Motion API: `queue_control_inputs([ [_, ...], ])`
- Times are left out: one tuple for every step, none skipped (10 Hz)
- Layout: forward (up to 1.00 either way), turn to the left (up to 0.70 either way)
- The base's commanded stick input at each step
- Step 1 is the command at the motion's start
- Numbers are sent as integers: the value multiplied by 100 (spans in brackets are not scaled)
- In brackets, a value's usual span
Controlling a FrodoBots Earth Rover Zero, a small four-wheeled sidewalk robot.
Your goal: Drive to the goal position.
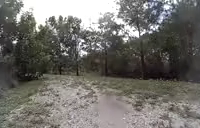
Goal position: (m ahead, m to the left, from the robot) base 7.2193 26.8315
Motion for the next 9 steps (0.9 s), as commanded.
queue_control_inputs([
  [0,0],
  [0,0],
  [0,0],
  [0,0],
  [5,0],
  [25,0],
  [85,0],
  [85,0],
  [85,0],
])
